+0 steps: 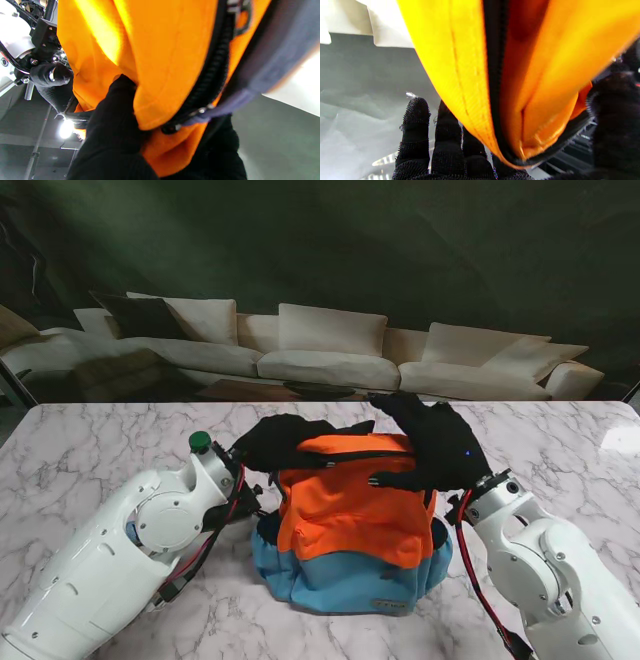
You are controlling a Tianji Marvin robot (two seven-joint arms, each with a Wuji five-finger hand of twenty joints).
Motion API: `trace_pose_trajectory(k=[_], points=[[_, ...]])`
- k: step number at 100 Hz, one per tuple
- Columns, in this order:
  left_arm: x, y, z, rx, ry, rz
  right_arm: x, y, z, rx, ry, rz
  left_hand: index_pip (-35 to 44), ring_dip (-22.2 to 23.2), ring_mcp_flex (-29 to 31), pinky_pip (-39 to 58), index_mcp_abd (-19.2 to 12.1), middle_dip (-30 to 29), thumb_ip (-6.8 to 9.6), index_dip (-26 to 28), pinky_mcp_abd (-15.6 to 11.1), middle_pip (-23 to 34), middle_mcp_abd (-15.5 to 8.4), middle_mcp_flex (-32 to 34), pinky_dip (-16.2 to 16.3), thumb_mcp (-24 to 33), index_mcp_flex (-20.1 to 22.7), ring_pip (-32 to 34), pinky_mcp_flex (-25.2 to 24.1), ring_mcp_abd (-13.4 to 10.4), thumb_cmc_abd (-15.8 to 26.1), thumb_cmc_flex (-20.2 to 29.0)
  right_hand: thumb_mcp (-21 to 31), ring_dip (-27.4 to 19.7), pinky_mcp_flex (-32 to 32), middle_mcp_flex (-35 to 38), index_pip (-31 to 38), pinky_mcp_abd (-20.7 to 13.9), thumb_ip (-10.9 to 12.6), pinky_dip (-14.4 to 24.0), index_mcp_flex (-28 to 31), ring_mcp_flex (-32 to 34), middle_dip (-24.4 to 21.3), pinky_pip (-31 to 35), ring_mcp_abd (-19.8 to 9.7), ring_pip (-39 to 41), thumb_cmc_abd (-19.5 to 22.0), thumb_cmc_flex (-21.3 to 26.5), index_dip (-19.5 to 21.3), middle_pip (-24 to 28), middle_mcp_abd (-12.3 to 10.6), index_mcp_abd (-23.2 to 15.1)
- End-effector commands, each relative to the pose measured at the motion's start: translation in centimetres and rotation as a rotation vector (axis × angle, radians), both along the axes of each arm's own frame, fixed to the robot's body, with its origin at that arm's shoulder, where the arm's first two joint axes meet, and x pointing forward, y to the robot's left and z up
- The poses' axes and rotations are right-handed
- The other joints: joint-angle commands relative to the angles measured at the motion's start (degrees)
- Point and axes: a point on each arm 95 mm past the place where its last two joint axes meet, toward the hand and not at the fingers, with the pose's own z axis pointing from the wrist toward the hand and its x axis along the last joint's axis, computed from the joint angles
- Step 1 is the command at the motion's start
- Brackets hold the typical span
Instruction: Put the umbrella and water cup into the side pockets of the backpack
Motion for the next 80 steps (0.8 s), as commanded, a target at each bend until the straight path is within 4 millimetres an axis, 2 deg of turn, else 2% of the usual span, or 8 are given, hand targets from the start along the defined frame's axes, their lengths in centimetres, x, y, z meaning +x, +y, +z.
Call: trace_pose_trajectory(k=[1, 21, 26, 31, 34, 42, 54, 80], points=[[-0.5, -0.2, -0.3, 0.011, -0.002, -0.014, -0.1, 0.1, 0.3, -0.028, 0.009, -0.004, 4.5, 0.3, -0.4, 2.3, -6.6, 0.8, 1.24, 0.0, -2.7, 0.7, -3.0, 2.4, -0.7, 1.8, 1.6, 1.0, -0.2, -2.0, 2.7, 5.5, -0.4, 0.3, 2.5, 0.2, 1.4, -2.2, 1.0, 1.2, 2.4, 2.6, 0.9, 2.8, -1.0, 2.1, -3.5, 0.9, 3.0, 2.3, 0.9, 2.0], [-1.0, 0.1, -0.1, 0.005, -0.023, -0.019, 0.0, 1.1, 0.0, -0.086, 0.178, 0.007, 4.7, 0.4, -0.4, 2.3, -6.5, 1.1, 1.26, -0.1, -2.7, 0.6, -2.9, 2.3, -0.6, 1.7, 1.4, 1.0, -0.3, -1.9, 2.8, 5.6, -2.1, 7.3, 15.6, 11.1, 8.8, -4.3, 2.1, 5.5, 9.5, 15.7, 5.7, 12.9, -2.6, 12.6, -5.6, 11.1, 12.2, 13.1, 0.3, -0.4], [-1.1, 0.0, -0.1, 0.003, -0.025, -0.023, 0.3, 1.4, -0.3, -0.082, 0.197, 0.003, 4.7, 0.4, -0.5, 2.3, -6.6, 1.1, 1.26, -0.1, -2.7, 0.6, -2.9, 2.2, -0.6, 1.7, 1.4, 1.0, -0.3, -1.8, 2.8, 5.6, 5.1, 9.7, 19.9, 15.8, 13.3, -5.1, 2.1, 6.3, 11.6, 20.7, 8.3, 16.1, -3.7, 16.4, -5.6, 13.4, 15.1, 16.4, -1.7, -3.4], [-1.2, 0.0, -0.1, 0.002, -0.027, -0.027, 0.6, 1.6, -0.7, -0.068, 0.203, 0.005, 4.7, 0.5, -0.6, 2.3, -6.5, 1.1, 1.27, -0.2, -2.7, 0.6, -2.9, 2.2, -0.6, 1.7, 1.3, 1.0, -0.3, -1.9, 2.9, 5.6, 15.8, 13.0, 24.9, 26.7, 19.6, -4.4, 1.2, 7.8, 19.2, 28.4, 10.6, 20.9, -4.8, 23.3, -5.1, 15.7, 16.5, 19.3, -4.8, -9.4], [-1.2, 0.0, -0.1, 0.002, -0.028, -0.029, 0.8, 1.7, -1.0, -0.053, 0.21, 0.013, 4.8, 0.5, -0.5, 2.3, -6.5, 1.1, 1.25, -0.2, -2.7, 0.5, -2.9, 2.2, -0.6, 1.7, 1.3, 1.0, -0.3, -1.9, 2.9, 5.6, 16.7, 15.0, 26.5, 34.3, 31.0, -2.9, -3.4, 9.0, 21.3, 32.8, 11.9, 24.0, -4.9, 28.2, -6.0, 20.3, 6.6, 19.6, -6.6, -15.2], [-1.3, -0.1, 0.0, 0.002, -0.025, -0.034, 1.3, 2.2, -1.6, -0.003, 0.202, 0.025, 4.8, 0.5, -0.6, 2.3, -6.6, 1.1, 1.25, -0.2, -2.6, 0.5, -3.0, 2.2, -0.5, 1.6, 1.3, 1.0, -0.4, -1.9, 2.9, 5.5, 19.8, 18.9, 30.9, 46.8, 38.4, -1.4, -4.4, 11.4, 28.7, 39.7, 14.2, 32.3, -4.8, 39.8, -4.6, 26.8, -1.3, 22.2, -9.3, -23.2], [-1.2, -0.2, 0.2, 0.0, -0.028, -0.033, 1.5, 2.4, -1.5, -0.008, 0.133, 0.033, 4.7, 0.5, -0.7, 2.2, -6.5, 1.1, 1.31, -0.3, -2.5, 0.4, -2.9, 2.0, -0.5, 1.6, 1.2, 1.0, -0.5, -1.9, 3.1, 5.6, 20.6, 19.2, 33.0, 48.8, 41.2, -2.5, -5.6, 11.0, 34.9, 40.0, 16.7, 36.3, -5.6, 46.7, -2.2, 27.9, -0.1, 22.8, -9.2, -29.2], [-1.2, -0.5, 1.6, -0.025, -0.072, -0.035, 1.4, 2.2, -0.1, 0.031, -0.054, 0.018, 4.6, 0.4, -1.4, 1.9, -7.0, 0.9, 1.3, -0.4, -2.5, 0.1, -3.6, 1.7, -0.5, 1.4, 0.8, 0.6, -1.0, -1.8, 3.5, 5.6, 20.1, 17.7, 33.7, 47.1, 41.2, -4.6, -6.2, 10.0, 33.6, 40.1, 20.8, 37.8, -7.3, 49.0, 1.5, 28.4, 9.0, 23.8, -10.2, -32.0]])
